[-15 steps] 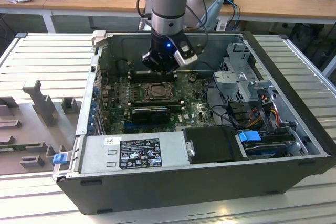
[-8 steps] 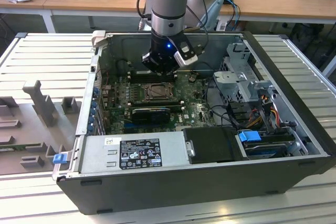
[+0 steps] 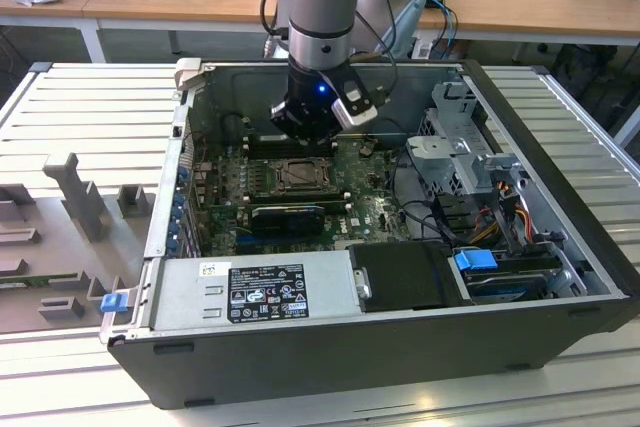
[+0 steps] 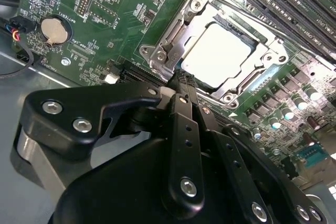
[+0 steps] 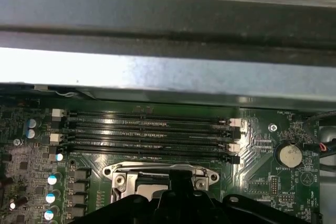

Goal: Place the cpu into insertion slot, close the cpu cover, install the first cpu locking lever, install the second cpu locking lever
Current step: 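Install the second cpu locking lever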

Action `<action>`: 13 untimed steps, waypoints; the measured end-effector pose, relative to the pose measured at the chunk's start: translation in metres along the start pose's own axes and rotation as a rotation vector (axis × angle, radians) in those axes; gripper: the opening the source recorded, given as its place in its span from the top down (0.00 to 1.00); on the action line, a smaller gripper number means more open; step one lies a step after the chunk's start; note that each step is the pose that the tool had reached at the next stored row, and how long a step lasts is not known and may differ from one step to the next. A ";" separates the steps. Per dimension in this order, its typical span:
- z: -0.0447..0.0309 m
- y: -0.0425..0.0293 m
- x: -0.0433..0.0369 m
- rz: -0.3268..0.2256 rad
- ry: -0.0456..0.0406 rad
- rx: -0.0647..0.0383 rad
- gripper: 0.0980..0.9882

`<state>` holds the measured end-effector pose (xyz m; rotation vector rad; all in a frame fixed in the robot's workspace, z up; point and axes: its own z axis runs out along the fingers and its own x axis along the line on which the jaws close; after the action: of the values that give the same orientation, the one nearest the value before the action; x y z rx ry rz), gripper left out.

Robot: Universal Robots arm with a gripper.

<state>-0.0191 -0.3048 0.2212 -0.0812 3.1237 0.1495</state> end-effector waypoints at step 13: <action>-0.0056 -0.0040 0.0001 0.000 0.0001 0.000 0.99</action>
<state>-0.0190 -0.3093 0.2264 -0.0814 3.1238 0.1492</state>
